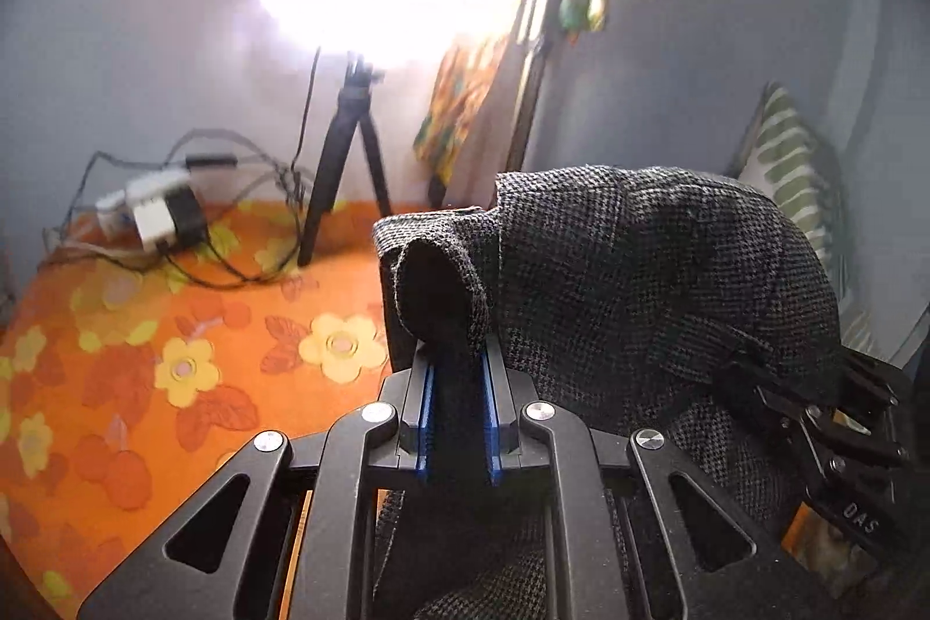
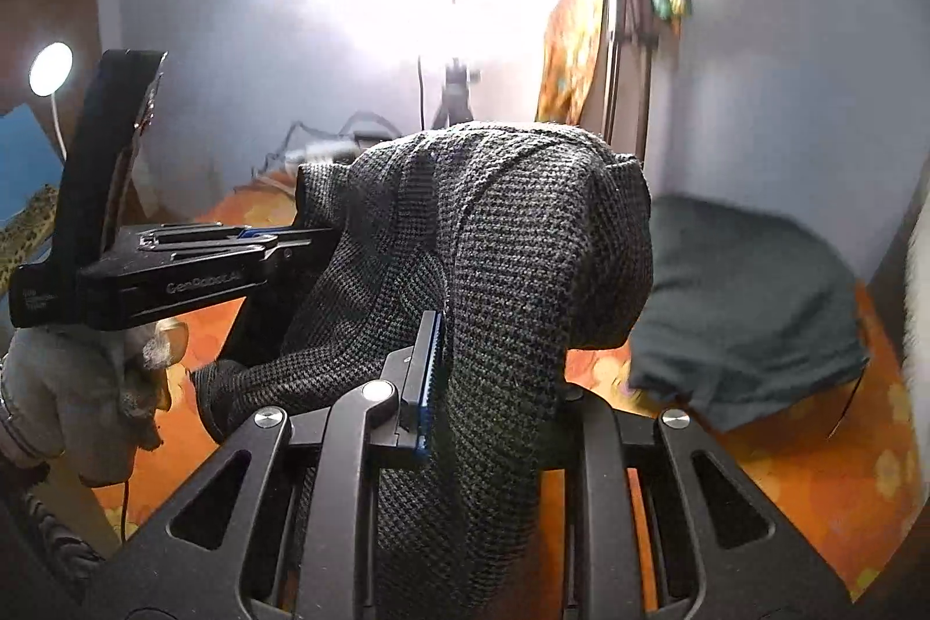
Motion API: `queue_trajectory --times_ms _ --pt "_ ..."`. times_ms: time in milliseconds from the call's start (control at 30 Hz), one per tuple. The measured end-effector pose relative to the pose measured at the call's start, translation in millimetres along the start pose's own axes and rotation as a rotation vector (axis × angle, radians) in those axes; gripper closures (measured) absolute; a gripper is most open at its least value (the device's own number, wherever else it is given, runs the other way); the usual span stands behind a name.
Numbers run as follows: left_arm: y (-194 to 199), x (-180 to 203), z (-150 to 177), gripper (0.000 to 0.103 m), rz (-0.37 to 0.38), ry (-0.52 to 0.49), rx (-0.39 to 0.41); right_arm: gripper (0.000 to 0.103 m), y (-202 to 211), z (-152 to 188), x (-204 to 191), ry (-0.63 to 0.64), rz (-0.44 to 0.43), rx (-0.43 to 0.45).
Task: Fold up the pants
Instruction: 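Carry the held shorts with both grippers toward the striped pillow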
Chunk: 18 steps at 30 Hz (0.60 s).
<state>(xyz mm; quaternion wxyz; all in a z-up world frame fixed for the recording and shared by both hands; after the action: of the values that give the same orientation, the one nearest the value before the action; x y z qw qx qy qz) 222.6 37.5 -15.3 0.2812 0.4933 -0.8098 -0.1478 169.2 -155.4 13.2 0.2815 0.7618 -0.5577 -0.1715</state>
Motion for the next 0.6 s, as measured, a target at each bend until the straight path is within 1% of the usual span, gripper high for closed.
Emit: queue_trajectory --times_ms 167,267,400,600 --pt "19.2 20.0 -6.6 0.091 0.004 -0.018 0.061 0.082 32.8 -10.5 8.9 0.001 -0.003 0.067" --pt "26.2 33.4 -11.1 0.091 0.022 -0.025 0.097 0.082 48.1 -16.2 13.4 0.026 0.008 0.101" --pt "26.3 54.9 -20.7 0.091 0.05 -0.031 0.142 0.082 62.5 -23.3 28.9 0.031 0.033 0.13" --pt "15.0 91.1 -31.7 0.091 0.096 -0.074 0.184 0.082 80.7 -32.4 61.7 0.062 0.095 0.146"
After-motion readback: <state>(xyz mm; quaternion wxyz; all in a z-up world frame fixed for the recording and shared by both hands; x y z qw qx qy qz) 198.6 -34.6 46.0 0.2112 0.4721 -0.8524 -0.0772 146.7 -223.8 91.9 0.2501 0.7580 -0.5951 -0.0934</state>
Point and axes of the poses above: each gripper's, at about its wrist camera, not at the fingertips, and y roughly against the way its jaws point, x to its right, z to its underside, the point moved 3 cm from there along -y, roughly the way its jaws point, and after that the axes turned 10 degrees about z, right-handed, at the moved point
